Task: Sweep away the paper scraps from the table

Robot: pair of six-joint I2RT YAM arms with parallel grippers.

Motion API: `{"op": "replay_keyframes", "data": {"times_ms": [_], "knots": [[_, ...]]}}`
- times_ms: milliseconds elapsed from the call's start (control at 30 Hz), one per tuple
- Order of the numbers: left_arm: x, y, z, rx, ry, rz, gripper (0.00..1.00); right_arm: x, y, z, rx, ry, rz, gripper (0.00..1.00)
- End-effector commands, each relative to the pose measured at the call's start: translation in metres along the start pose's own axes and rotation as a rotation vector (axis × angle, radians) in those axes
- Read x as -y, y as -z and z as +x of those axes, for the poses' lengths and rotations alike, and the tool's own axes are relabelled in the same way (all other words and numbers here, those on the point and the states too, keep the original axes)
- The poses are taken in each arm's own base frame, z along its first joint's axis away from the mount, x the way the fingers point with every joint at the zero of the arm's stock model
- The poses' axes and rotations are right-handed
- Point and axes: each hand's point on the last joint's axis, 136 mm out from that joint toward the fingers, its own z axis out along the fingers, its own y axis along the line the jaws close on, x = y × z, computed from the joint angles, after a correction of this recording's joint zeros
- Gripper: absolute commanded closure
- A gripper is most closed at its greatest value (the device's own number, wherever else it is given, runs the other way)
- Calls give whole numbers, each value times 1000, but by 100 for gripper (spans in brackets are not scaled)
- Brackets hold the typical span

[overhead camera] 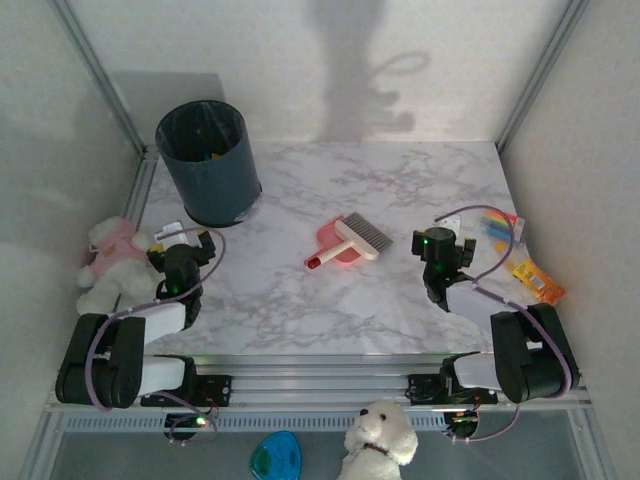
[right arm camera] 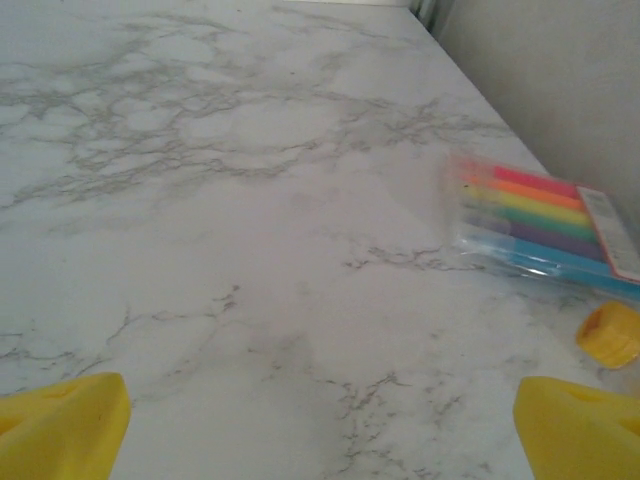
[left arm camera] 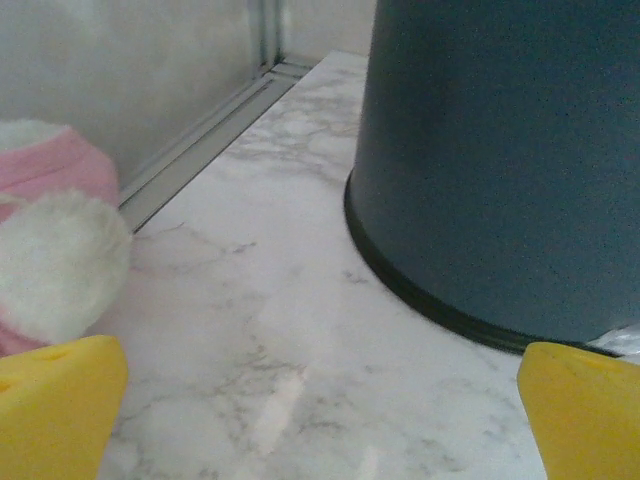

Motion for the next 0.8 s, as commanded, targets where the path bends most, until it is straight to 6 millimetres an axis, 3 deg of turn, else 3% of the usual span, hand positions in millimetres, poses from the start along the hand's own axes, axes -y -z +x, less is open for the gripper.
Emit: {"op": "replay_keyframes", "data": {"times_ms": [0, 400, 767], "knots": [[17, 0, -16, 63, 24, 148, 0, -12, 3, -13, 89, -50, -119, 1], [28, -11, -26, 111, 58, 302, 1, -10, -11, -16, 140, -61, -216, 1], [34, -11, -17, 123, 54, 348, 1, -18, -24, -4, 120, -60, -268, 1]]}}
